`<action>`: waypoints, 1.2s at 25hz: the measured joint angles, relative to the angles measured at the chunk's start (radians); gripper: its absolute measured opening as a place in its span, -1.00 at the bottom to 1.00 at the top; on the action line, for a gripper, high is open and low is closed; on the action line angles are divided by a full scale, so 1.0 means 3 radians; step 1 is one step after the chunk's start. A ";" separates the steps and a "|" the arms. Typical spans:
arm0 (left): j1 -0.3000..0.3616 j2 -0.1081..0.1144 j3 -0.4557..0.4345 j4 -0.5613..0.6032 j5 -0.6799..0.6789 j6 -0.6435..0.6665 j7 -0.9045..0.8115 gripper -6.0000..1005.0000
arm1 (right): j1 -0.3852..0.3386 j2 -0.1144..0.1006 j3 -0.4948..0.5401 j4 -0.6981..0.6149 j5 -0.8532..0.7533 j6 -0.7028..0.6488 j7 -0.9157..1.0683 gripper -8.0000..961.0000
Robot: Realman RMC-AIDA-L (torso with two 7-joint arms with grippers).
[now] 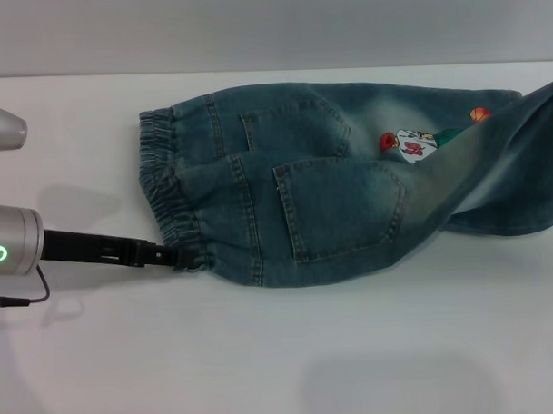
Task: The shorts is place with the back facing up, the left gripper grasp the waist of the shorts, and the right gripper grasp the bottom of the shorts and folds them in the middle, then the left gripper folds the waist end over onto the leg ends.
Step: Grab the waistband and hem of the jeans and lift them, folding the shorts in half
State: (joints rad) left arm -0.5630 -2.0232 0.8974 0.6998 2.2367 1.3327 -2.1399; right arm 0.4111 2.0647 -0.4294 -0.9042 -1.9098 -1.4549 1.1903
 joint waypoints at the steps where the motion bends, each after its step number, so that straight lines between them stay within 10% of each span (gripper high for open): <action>1: -0.0004 -0.0003 0.0000 0.0000 0.0000 0.0004 -0.0010 0.68 | 0.0000 -0.0001 0.0000 -0.0002 0.0000 0.0000 0.0000 -0.98; 30: -0.0227 -0.0025 0.0095 -0.0001 0.0064 0.0064 -0.0549 0.68 | -0.0033 0.0004 0.0007 -0.0003 0.0000 -0.0032 -0.0074 -0.98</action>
State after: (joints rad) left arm -0.6312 -2.0306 0.9259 0.6994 2.2560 1.3518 -2.3045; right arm 0.4011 2.0660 -0.4273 -0.9051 -1.9097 -1.4646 1.1680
